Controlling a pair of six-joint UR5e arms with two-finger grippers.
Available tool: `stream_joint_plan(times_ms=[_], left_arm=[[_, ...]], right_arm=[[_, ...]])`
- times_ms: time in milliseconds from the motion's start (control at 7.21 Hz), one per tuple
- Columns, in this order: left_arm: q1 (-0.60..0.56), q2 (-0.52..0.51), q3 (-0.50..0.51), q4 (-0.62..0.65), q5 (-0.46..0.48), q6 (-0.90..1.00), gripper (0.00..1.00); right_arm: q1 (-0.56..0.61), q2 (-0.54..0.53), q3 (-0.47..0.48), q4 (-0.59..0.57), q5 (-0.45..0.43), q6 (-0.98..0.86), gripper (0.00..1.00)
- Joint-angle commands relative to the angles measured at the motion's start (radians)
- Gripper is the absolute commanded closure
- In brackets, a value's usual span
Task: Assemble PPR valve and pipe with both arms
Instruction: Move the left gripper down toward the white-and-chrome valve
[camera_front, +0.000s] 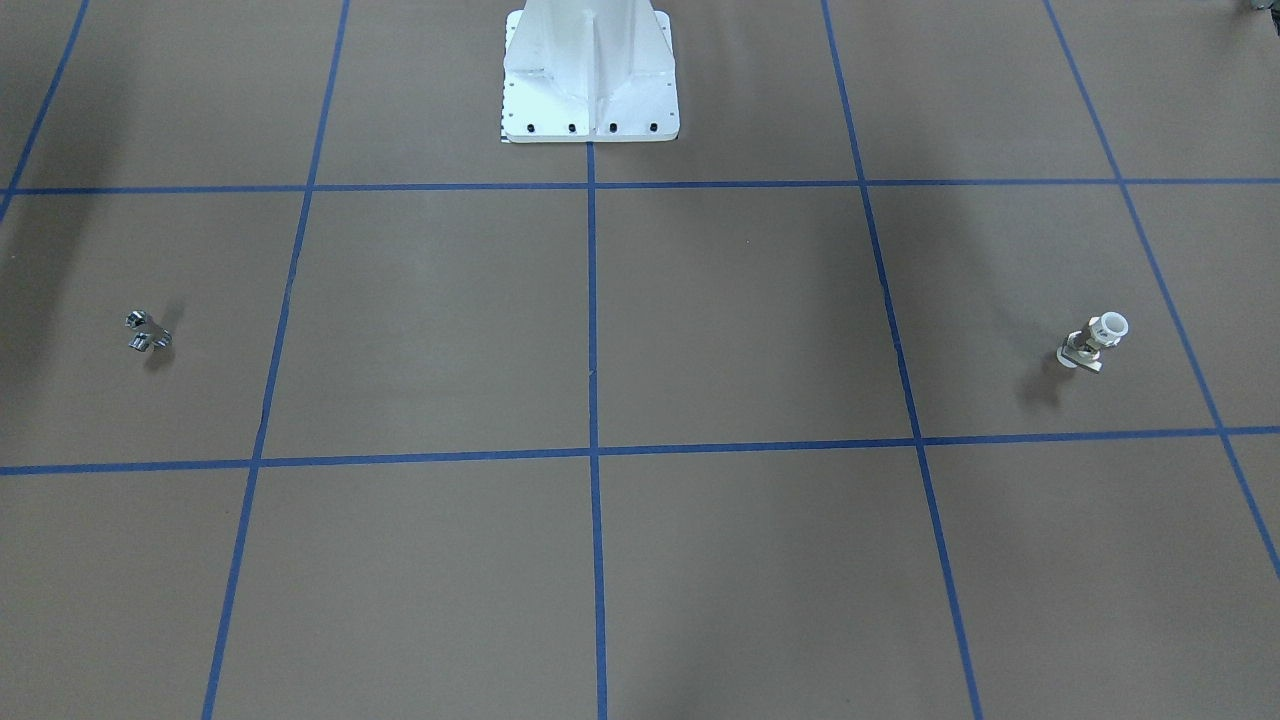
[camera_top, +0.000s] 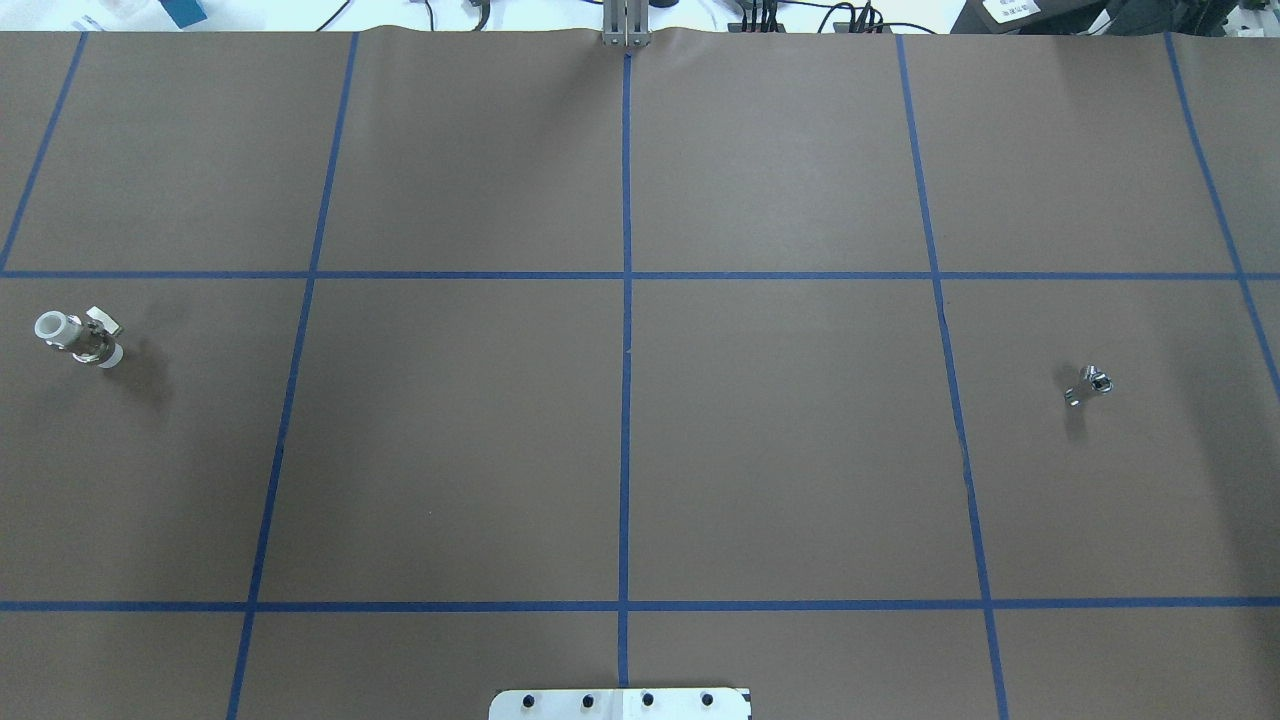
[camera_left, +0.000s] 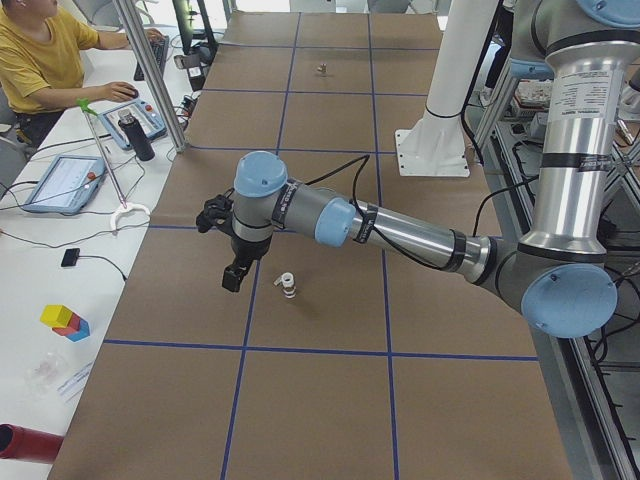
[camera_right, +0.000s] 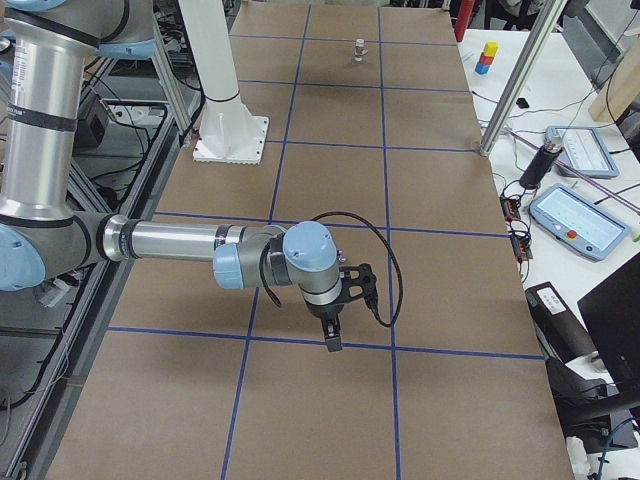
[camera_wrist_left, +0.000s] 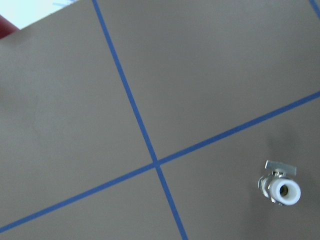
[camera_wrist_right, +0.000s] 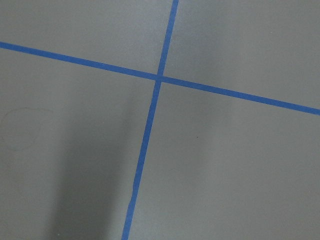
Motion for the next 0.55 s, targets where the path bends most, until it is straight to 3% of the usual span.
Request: stream_joint_plan(times_ms=[0, 139, 277, 416], left_arm=[[0.158, 0.024, 0.045, -0.323, -0.022, -0.195, 0.0], [0.268, 0.027, 0.066, -0.364, -0.001, -0.203, 0.0], [0.284, 0.05, 0.059, -0.358, 0.121, -0.234, 0.0], [0.342, 0.089, 0.065, -0.356, 0.166, -0.242, 0.0]], right_arm=[[-0.005, 0.002, -0.002, 0.002, 0.039, 0.016, 0.0], [-0.006, 0.002, -0.002, 0.002, 0.042, 0.016, 0.0], [-0.008, 0.002, -0.002, 0.001, 0.043, 0.016, 0.0], [-0.011, 0.002, -0.002, 0.001, 0.045, 0.016, 0.0]])
